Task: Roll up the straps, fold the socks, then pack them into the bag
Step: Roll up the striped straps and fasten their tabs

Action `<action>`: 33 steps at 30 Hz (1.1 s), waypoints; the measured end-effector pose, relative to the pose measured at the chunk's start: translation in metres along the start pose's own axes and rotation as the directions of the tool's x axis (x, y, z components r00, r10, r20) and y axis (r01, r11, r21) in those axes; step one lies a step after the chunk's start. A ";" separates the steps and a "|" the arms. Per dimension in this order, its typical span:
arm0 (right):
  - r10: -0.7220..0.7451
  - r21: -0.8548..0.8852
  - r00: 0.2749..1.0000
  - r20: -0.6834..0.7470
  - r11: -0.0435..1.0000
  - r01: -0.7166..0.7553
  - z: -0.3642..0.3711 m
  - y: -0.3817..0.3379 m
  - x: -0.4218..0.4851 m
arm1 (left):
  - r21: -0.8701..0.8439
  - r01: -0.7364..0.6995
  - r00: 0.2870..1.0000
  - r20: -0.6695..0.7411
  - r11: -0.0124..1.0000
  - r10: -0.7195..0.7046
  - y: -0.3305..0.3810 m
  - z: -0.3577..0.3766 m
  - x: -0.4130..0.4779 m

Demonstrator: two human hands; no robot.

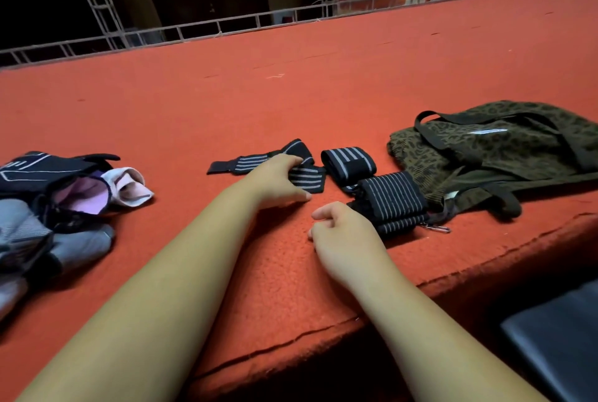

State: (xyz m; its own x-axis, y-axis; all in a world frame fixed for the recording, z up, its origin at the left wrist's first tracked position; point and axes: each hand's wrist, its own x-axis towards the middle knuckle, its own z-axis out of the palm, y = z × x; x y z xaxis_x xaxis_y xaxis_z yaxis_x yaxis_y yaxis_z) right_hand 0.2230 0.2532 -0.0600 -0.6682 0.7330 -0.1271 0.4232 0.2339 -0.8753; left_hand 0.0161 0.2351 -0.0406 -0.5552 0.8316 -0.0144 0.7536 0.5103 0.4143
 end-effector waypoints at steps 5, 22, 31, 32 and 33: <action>-0.024 -0.013 1.000 -0.016 1.000 0.024 0.002 0.003 0.003 | 0.042 -0.054 0.994 -0.093 0.998 0.058 -0.028 0.021 0.010; -0.068 0.083 0.995 -0.070 0.994 0.074 0.022 -0.008 0.006 | -0.609 -0.157 0.892 -0.426 0.777 -0.154 -0.061 -0.041 -0.142; -0.155 0.011 0.986 -0.061 0.988 0.156 0.053 -0.018 -0.009 | -0.717 0.048 0.990 0.127 0.695 0.062 -0.096 -0.046 -0.284; -0.169 -0.006 0.984 -0.050 0.986 0.169 0.056 -0.019 -0.013 | -0.681 0.052 0.977 0.187 0.730 0.105 -0.102 -0.048 -0.291; -0.178 -0.031 0.983 -0.040 0.984 0.177 0.060 -0.020 -0.016 | -0.665 0.045 0.969 0.211 0.746 0.131 -0.107 -0.050 -0.297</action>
State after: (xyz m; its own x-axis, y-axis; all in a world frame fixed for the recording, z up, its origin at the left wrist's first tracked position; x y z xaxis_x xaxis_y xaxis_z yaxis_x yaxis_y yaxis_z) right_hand 0.1891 0.1984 -0.0682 -0.7081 0.7043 0.0496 0.3165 0.3795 -0.8694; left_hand 0.0824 -0.0775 -0.0356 -0.3651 0.9184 -0.1521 0.3034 0.2719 0.9133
